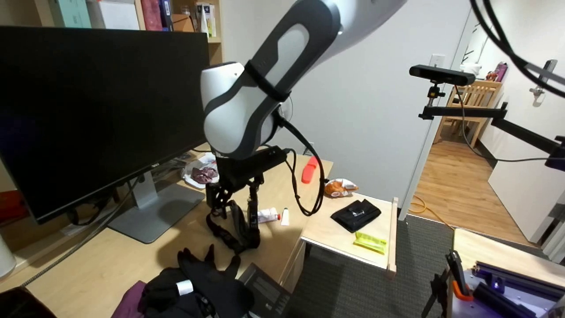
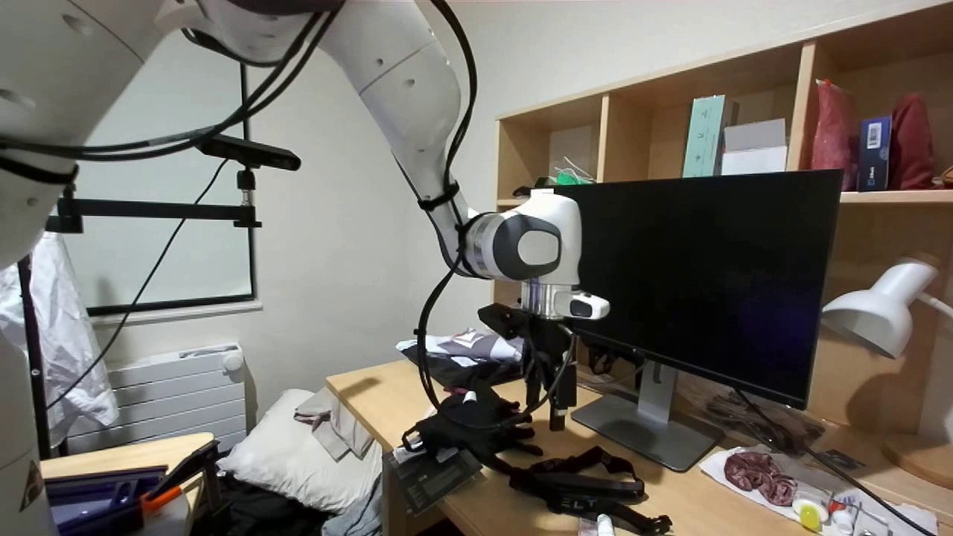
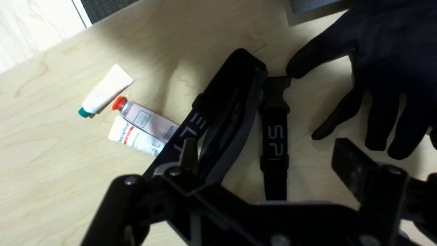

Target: Move the black ribbon to the right

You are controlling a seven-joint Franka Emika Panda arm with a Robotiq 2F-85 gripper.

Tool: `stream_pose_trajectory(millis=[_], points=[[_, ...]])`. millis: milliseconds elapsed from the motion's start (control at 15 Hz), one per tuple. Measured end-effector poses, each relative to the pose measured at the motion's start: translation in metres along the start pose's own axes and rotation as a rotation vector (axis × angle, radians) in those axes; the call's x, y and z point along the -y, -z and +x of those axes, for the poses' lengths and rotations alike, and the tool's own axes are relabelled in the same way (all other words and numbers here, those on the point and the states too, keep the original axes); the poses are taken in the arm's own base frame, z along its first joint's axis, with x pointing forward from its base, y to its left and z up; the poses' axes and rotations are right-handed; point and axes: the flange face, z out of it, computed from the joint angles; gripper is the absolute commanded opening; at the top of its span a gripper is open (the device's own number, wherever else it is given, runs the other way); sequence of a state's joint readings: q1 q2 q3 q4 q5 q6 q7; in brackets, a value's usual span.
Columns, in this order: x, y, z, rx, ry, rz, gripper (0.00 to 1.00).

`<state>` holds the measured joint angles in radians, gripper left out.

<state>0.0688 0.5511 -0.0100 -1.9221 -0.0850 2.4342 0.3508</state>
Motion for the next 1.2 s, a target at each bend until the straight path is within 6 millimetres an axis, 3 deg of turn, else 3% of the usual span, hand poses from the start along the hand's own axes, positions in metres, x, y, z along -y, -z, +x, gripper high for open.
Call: stream_pose_trajectory(millis=[467,1200], points=[[-0.005,-0.041,0.029,0.008,-0.061,0.02,1.0],[-0.038,-0.099,0.047,-0.021,-0.181,0.069,1.0]])
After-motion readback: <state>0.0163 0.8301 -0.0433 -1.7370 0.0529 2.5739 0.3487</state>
